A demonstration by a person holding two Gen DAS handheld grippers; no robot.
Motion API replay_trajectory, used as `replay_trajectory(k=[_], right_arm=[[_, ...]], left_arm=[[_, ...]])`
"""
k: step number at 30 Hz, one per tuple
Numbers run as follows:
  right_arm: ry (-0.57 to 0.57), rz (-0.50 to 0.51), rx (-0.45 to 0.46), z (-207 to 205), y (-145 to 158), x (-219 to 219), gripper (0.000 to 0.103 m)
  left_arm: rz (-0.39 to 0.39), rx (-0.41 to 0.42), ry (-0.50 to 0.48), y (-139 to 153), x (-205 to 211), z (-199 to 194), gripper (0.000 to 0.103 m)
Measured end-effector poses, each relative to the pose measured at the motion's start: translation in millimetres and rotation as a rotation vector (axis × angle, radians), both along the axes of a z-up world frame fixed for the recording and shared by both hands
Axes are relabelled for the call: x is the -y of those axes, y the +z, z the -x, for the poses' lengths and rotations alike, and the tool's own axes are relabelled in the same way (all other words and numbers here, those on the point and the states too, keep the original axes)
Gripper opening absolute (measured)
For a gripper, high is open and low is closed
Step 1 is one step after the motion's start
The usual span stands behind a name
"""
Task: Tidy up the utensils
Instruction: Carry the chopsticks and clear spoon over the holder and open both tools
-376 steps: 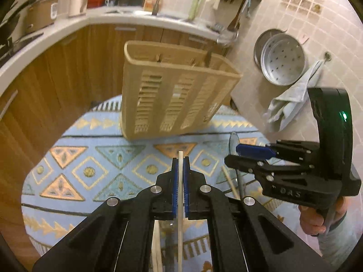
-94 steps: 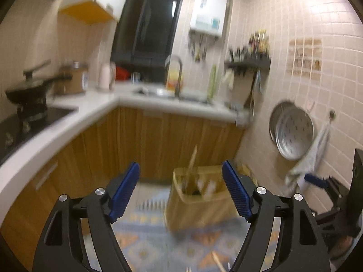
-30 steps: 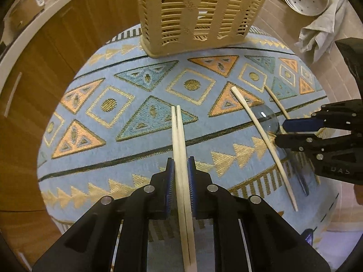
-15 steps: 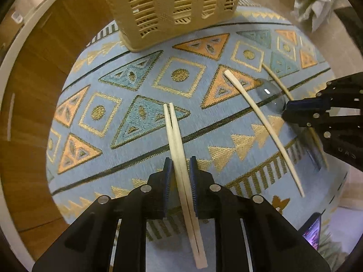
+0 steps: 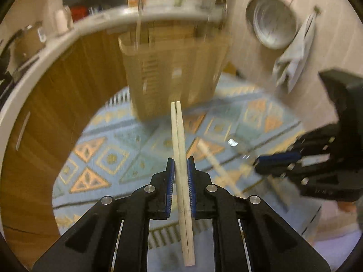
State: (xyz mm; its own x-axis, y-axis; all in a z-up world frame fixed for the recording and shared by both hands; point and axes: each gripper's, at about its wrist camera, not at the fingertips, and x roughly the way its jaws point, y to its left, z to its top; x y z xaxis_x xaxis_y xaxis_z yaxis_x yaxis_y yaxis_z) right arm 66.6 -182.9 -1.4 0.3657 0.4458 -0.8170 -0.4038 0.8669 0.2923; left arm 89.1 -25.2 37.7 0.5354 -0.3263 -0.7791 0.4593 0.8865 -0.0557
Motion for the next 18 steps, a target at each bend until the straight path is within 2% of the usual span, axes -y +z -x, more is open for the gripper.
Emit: replay_trajectory(k=[5,9,12,15,18], right_arm=[[-0.022,-0.161,0.169,4,44,18,0.008],[-0.071,-0.219,0.315,-6,80,26,0.008],[-0.129,-0.263,0.399,-20,105,36,0.008],[-0.186,-0.294,0.457,-36,122,45,0.008],[-0.271,-0.279,0.548,-50,139,53,0.008]], left_arm=[[0.177,0.164,0.032,43,-2,4,0.010],[0.261,0.256,0.058,69,-1,-8,0.010],[0.340,0.361,0.087,94,0,-19,0.010],[0.372,0.458,0.134,112,5,-30,0.010],[0.392,0.561,0.193,123,6,-44,0.010]])
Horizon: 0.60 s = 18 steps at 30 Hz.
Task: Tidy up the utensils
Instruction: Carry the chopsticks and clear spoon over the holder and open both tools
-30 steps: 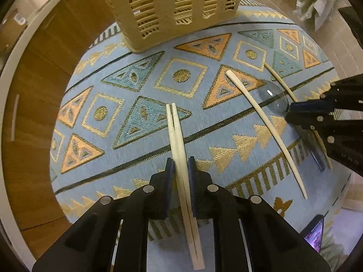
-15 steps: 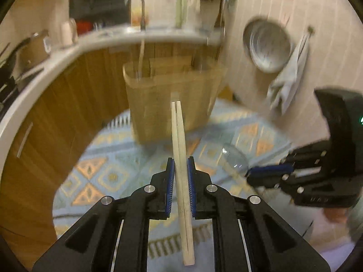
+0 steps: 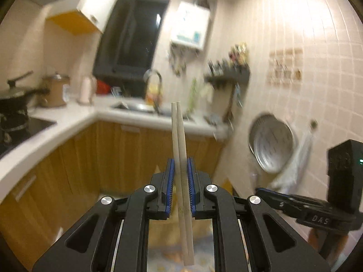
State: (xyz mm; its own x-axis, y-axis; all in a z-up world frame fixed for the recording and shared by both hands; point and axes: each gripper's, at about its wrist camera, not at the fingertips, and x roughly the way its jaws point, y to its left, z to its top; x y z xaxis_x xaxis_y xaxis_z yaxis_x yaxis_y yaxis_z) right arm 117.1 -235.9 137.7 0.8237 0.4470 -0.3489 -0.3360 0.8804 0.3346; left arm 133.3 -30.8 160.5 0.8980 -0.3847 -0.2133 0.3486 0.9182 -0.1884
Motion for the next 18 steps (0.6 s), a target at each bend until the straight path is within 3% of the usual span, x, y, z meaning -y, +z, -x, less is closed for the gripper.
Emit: replay_trajectory(k=[4,9,18], right_arm=[[-0.131,0.036,0.067,-27,17,7,0.008],[-0.254,0.128,0.123,-60,18,4,0.008],[-0.332,0.242,0.150,-98,-26,-6,0.008]], left_arm=[[0.035,0.068,0.075,7,3,-18,0.010],[0.023,0.108,0.159,2,11,-47,0.010],[-0.008,0.106,0.230,-30,12,-69,0.010]])
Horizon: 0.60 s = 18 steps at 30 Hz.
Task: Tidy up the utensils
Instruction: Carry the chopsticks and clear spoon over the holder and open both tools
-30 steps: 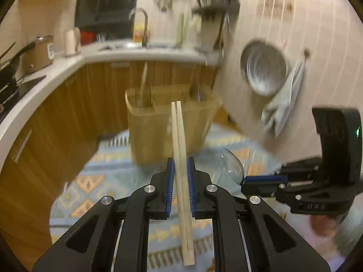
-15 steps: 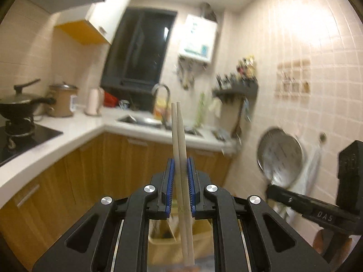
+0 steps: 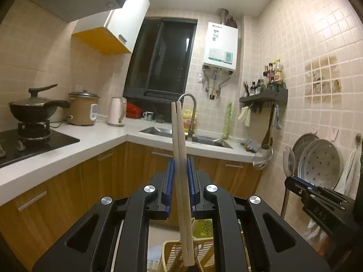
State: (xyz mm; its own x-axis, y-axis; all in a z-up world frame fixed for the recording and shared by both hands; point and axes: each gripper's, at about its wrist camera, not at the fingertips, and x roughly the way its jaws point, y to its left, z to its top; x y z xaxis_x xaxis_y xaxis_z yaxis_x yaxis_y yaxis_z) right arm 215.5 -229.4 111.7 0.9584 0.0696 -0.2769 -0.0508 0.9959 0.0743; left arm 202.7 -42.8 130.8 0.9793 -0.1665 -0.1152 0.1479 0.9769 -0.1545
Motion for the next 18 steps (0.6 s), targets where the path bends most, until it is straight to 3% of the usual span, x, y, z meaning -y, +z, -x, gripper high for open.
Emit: replay_trajectory(k=[7,13,14,15,17,18], right_arm=[[0.021,-0.090,-0.007,0,-28,10,0.009],[0.048,-0.128,-0.022,16,-35,16,0.010],[0.059,-0.129,-0.032,21,-35,16,0.010],[0.066,-0.131,-0.035,25,-35,18,0.013],[0.079,-0.134,-0.040,36,-32,21,0.021],[0.085,-0.136,-0.043,41,-30,22,0.026]], left_arm=[[-0.079,0.032,0.054,-23,9,7,0.010],[-0.077,0.005,0.033,-33,6,14,0.012],[-0.072,0.000,0.024,-34,3,17,0.018],[-0.071,-0.005,0.016,-34,1,21,0.031],[-0.061,0.010,0.018,-33,-5,31,0.045],[-0.054,0.014,0.017,-32,-9,36,0.047]])
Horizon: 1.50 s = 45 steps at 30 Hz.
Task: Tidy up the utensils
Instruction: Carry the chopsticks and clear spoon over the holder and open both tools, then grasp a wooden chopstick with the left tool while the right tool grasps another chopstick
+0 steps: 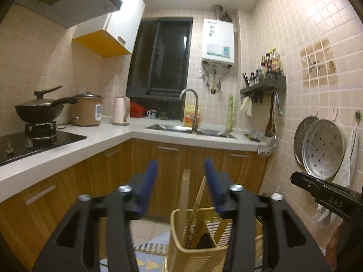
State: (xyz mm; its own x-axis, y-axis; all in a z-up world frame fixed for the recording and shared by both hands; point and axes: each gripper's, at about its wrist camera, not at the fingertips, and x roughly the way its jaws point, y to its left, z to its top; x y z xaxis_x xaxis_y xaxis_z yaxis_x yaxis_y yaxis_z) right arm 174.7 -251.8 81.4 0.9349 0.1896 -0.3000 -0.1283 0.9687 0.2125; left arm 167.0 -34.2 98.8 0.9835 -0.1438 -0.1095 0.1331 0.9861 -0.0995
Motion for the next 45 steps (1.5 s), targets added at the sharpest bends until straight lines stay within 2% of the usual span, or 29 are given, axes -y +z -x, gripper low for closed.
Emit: replay_trajectory(k=[5,7,8,9,11,15,16,18,20,25,28,29,30,34,43,45], right_arm=[[0.016,0.015,-0.013,33,9,8,0.028],[0.027,0.023,-0.021,46,12,9,0.034],[0.032,0.027,-0.030,55,14,11,0.044],[0.035,0.032,-0.037,62,15,11,0.048],[0.054,0.043,-0.060,74,17,12,0.048],[0.078,0.089,-0.188,87,10,10,0.048],[0.083,0.102,-0.235,86,5,9,0.048],[0.120,0.105,-0.353,83,-10,7,0.048],[0.151,0.107,-0.486,82,-30,3,0.048],[0.221,0.135,-0.711,86,-78,-7,0.048],[0.255,0.134,-0.800,95,-107,-10,0.047],[0.266,0.131,-0.817,96,-112,-10,0.041],[0.278,0.128,-0.842,99,-119,-11,0.036],[0.297,0.126,-0.887,106,-137,-15,0.033],[0.300,0.194,-0.867,116,-146,-31,0.026],[0.295,0.243,-0.844,119,-143,-34,0.026]], left_arm=[[0.045,-0.020,-0.023,11,-19,25,0.050],[0.062,-0.034,-0.033,18,-26,36,0.050],[0.070,-0.044,-0.042,21,-30,42,0.050],[0.074,-0.067,-0.058,26,-33,49,0.050],[0.071,-0.117,-0.098,31,-35,58,0.050],[0.061,-0.324,-0.190,29,-32,66,0.050],[0.061,-0.418,-0.250,22,-27,66,0.050],[0.033,-0.552,-0.317,6,-17,64,0.050],[0.000,-0.659,-0.375,-15,-4,62,0.050],[-0.118,-0.833,-0.427,-72,23,57,0.048],[-0.114,-0.942,-0.465,-105,30,51,0.047],[-0.110,-0.976,-0.468,-116,32,47,0.043],[-0.109,-0.995,-0.468,-122,32,45,0.042],[-0.123,-1.046,-0.445,-146,36,39,0.037],[-0.259,-1.004,-0.389,-150,56,50,0.036],[-0.294,-0.992,-0.380,-150,61,53,0.036]])
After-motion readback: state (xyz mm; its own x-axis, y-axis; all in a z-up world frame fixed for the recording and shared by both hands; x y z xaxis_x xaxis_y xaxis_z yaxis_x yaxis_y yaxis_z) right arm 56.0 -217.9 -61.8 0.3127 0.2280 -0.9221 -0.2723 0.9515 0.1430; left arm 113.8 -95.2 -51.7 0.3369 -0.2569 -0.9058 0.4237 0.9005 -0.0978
